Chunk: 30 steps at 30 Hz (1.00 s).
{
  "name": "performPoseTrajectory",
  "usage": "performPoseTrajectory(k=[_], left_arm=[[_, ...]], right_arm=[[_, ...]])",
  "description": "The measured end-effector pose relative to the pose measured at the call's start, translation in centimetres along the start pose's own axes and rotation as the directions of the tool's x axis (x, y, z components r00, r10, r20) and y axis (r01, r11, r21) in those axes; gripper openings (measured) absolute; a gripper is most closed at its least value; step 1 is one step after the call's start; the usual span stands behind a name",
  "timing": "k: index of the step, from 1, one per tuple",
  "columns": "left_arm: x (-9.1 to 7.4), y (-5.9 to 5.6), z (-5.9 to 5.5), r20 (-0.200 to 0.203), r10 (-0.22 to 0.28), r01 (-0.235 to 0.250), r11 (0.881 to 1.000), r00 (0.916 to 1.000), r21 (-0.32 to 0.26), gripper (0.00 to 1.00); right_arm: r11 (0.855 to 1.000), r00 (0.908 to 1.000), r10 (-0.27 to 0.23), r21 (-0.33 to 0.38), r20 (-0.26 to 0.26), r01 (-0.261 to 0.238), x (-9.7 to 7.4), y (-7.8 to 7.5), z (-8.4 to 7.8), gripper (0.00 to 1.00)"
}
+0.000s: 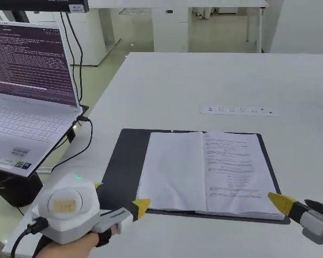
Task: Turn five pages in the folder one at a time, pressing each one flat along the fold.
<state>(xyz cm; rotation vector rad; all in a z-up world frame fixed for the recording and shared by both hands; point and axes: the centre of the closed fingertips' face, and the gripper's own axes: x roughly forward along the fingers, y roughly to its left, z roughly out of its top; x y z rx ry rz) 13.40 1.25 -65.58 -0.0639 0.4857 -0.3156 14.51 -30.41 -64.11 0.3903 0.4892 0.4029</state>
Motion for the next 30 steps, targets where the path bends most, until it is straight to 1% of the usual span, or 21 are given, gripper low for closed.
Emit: performPoseTrajectory(k=[4,8,12,16,19,24,30], left_arm=[[-0.6,-0.2,0.0,0.007,0.005,-0.005,1.000,1.0000,-0.014,0.84],[-1.2,-0.2,0.0,0.014,0.013,-0.013,1.000,0.9998,-0.025,0.95],[-1.7,0.2,0.1,0.011,0.023,-0.023,1.000,0.9997,-0.020,0.99],[-2.1,0.4,0.0,0.015,0.027,-0.026,0.999,0.9995,-0.039,0.99],[-2.2,0.3,0.0,0.014,0.028,-0.028,0.999,0.9995,-0.040,0.99],[-1.9,0.1,-0.3,0.001,0.021,-0.021,0.999,0.9998,-0.033,0.99],[-1.4,-0.6,0.2,0.002,0.009,-0.009,1.000,1.0000,-0.022,0.99]], right_arm=[[0.999,0.9994,-0.032,-0.032,0.013,0.032,-0.7,-0.8,0.3,0.82],[0.997,0.9983,-0.054,-0.045,0.021,0.055,-1.0,-1.3,0.3,0.93],[0.996,0.9972,-0.068,-0.057,0.030,0.070,-1.2,-1.7,0.5,1.00],[0.994,0.9963,-0.076,-0.077,0.040,0.079,-1.4,-1.9,0.8,1.00],[0.995,0.9970,-0.070,-0.073,0.034,0.072,-1.5,-1.8,0.7,1.00],[0.994,0.9977,-0.064,-0.085,0.022,0.066,-1.2,-1.7,0.3,1.00],[0.995,0.9979,-0.061,-0.082,0.021,0.062,-1.3,-1.5,0.0,1.00]])
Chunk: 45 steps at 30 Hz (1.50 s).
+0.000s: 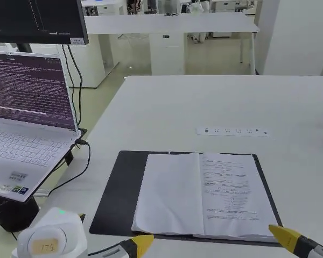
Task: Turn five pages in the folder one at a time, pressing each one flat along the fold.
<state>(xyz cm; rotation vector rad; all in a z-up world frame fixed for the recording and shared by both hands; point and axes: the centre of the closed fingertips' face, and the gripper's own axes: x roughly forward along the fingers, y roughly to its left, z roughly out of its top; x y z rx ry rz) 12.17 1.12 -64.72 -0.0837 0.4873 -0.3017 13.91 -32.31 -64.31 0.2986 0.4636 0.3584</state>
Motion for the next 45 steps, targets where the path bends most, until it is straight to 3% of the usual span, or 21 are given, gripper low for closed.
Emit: performPoseTrajectory(k=[5,8,15,22,30,37,45], left_arm=[[0.7,-0.5,0.2,-0.003,-0.013,0.013,1.000,0.9999,0.006,0.99],[1.7,-0.9,-0.5,-0.029,-0.024,0.025,1.000,0.9993,0.018,0.96],[3.9,-2.7,-1.2,-0.059,-0.070,0.073,0.997,0.9958,0.041,0.95],[7.4,-6.4,-1.2,-0.090,-0.150,0.158,0.983,0.9846,0.092,0.90],[12.1,-10.6,-1.7,-0.141,-0.220,0.242,0.957,0.9652,0.162,0.84],[15.2,-13.7,-2.3,-0.171,-0.258,0.288,0.938,0.9510,0.191,0.81],[18.2,-16.9,-3.0,-0.181,-0.287,0.322,0.922,0.9407,0.214,0.79]], right_arm=[[1.000,1.0000,0.002,0.000,-0.006,-0.002,-0.1,-0.1,-0.5,1.00],[1.000,0.9999,0.000,0.004,-0.011,0.000,-0.2,-0.2,-0.9,1.00],[1.000,0.9998,-0.005,0.019,-0.019,0.006,-0.4,-0.9,-1.7,0.99],[0.999,0.9998,-0.010,0.038,-0.018,0.011,-0.5,-1.4,-2.0,0.97],[0.998,0.9998,-0.019,0.063,-0.011,0.019,-0.8,-2.0,-2.2,0.96],[0.997,0.9997,-0.020,0.074,-0.010,0.021,-0.8,-2.2,-2.3,0.95],[0.996,0.9997,-0.020,0.082,-0.016,0.021,-0.6,-2.4,-2.3,0.94]])
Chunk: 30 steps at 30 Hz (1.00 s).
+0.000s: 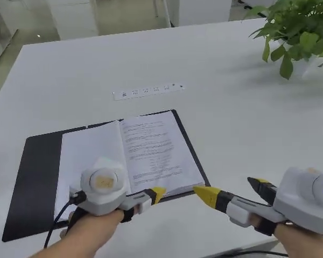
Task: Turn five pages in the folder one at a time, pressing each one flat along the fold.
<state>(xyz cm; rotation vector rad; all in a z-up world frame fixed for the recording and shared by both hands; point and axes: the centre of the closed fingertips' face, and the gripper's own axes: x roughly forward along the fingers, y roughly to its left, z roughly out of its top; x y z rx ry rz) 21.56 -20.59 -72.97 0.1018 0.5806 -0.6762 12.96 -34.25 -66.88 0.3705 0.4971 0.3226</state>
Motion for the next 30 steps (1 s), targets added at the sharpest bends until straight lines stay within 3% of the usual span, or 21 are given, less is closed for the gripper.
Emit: performPoseTrajectory(k=[5,15,25,28,29,30], left_arm=[[2.1,-1.2,0.5,0.025,-0.013,0.012,1.000,0.9996,0.002,0.77],[4.9,-2.4,-0.4,-0.002,-0.004,0.004,1.000,1.0000,0.001,0.72],[7.0,-2.3,-1.2,-0.021,0.038,-0.038,0.999,0.9991,-0.001,0.65],[7.3,-2.0,-1.4,-0.014,0.072,-0.072,0.997,0.9973,0.023,0.58],[7.3,-1.5,-1.6,-0.014,0.099,-0.097,0.991,0.9950,0.088,0.56],[7.5,-2.0,-1.7,-0.007,0.082,-0.081,0.995,0.9966,0.057,0.56]], right_arm=[[1.000,1.0000,0.003,0.003,-0.005,-0.003,0.1,-0.2,-0.1,0.94],[1.000,0.9999,0.005,0.020,-0.010,-0.005,0.0,-0.8,-0.2,0.94],[1.000,0.9993,0.017,0.025,-0.032,-0.016,0.1,-0.9,-1.3,0.94],[0.999,0.9993,0.016,0.031,-0.033,-0.015,0.1,-1.1,-1.3,0.93],[0.999,0.9993,0.014,0.030,-0.034,-0.013,0.1,-1.2,-1.3,0.93],[0.999,0.9994,0.014,0.032,-0.031,-0.013,0.0,-1.2,-1.3,0.93]])
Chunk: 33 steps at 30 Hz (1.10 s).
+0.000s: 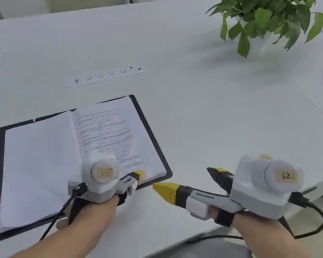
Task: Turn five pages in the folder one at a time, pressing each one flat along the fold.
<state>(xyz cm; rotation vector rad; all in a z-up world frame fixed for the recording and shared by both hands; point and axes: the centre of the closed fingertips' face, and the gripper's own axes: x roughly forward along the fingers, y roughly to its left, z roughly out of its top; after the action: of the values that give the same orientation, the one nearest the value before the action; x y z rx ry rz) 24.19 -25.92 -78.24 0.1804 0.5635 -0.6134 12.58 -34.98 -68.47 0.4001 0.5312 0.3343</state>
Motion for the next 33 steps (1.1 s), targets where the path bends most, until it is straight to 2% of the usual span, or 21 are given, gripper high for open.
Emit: performPoseTrajectory(k=[3,6,9,10,13,17,18,22,24,26,28,31,32,33], left_arm=[[-0.1,0.1,0.1,0.015,-0.003,0.002,1.000,0.9999,0.016,0.54],[0.1,0.0,0.1,0.030,-0.012,0.012,1.000,0.9995,0.008,0.50],[0.1,-0.3,0.2,0.038,-0.019,0.018,1.000,0.9991,0.010,0.42],[0.1,-0.7,0.3,0.044,-0.035,0.035,0.999,0.9984,0.014,0.40],[0.1,-0.7,0.3,0.049,-0.030,0.029,1.000,0.9984,0.003,0.35],[0.1,-0.5,0.4,0.051,-0.021,0.021,1.000,0.9985,0.005,0.31],[0.2,-0.1,0.4,0.049,-0.010,0.009,1.000,0.9988,0.006,0.28],[0.2,0.1,0.4,0.048,-0.017,0.016,1.000,0.9987,0.023,0.22],[0.3,0.3,0.5,0.049,-0.012,0.010,1.000,0.9987,0.021,0.16],[0.3,1.4,0.5,0.039,0.032,-0.033,0.999,0.9987,0.025,0.06],[0.4,1.1,0.6,0.037,0.006,-0.008,0.998,0.9993,0.058,0.05],[0.4,1.0,0.6,0.037,-0.001,0.000,1.000,0.9993,0.028,0.02],[0.4,1.2,0.6,0.036,0.010,-0.011,1.000,0.9993,0.025,0.00],[0.4,1.6,0.5,0.036,0.034,-0.034,0.999,0.9987,-0.022,0.00]], right_arm=[[1.000,1.0000,-0.002,0.010,0.004,0.002,0.0,-0.2,0.1,0.93],[1.000,1.0000,-0.004,0.012,0.000,0.004,0.1,-0.5,0.1,0.93],[1.000,1.0000,-0.003,0.014,-0.003,0.003,0.2,-0.6,0.1,0.93],[1.000,1.0000,-0.003,0.015,-0.003,0.003,0.3,-0.6,0.1,0.93],[1.000,1.0000,-0.001,0.018,-0.009,0.001,0.5,-0.7,0.0,0.93],[1.000,0.9999,0.005,0.021,-0.014,-0.005,0.8,-0.7,0.0,0.93],[1.000,0.9999,0.006,0.020,-0.016,-0.005,1.0,-0.6,0.0,0.93],[1.000,0.9998,0.012,0.022,-0.016,-0.012,1.3,-0.5,0.1,0.93],[1.000,0.9996,0.015,0.019,-0.024,-0.014,1.5,-0.4,0.0,0.93],[1.000,0.9995,0.017,0.016,-0.027,-0.017,1.5,-0.3,0.0,0.93],[1.000,0.9995,0.019,0.014,-0.027,-0.019,1.6,-0.3,0.0,0.93],[1.000,0.9992,0.024,0.010,-0.031,-0.023,2.0,-0.4,0.0,0.92],[1.000,0.9992,0.025,0.008,-0.031,-0.025,2.1,-0.4,0.1,0.92],[0.999,0.9989,0.037,0.008,-0.030,-0.037,2.4,-0.2,0.2,0.91]])
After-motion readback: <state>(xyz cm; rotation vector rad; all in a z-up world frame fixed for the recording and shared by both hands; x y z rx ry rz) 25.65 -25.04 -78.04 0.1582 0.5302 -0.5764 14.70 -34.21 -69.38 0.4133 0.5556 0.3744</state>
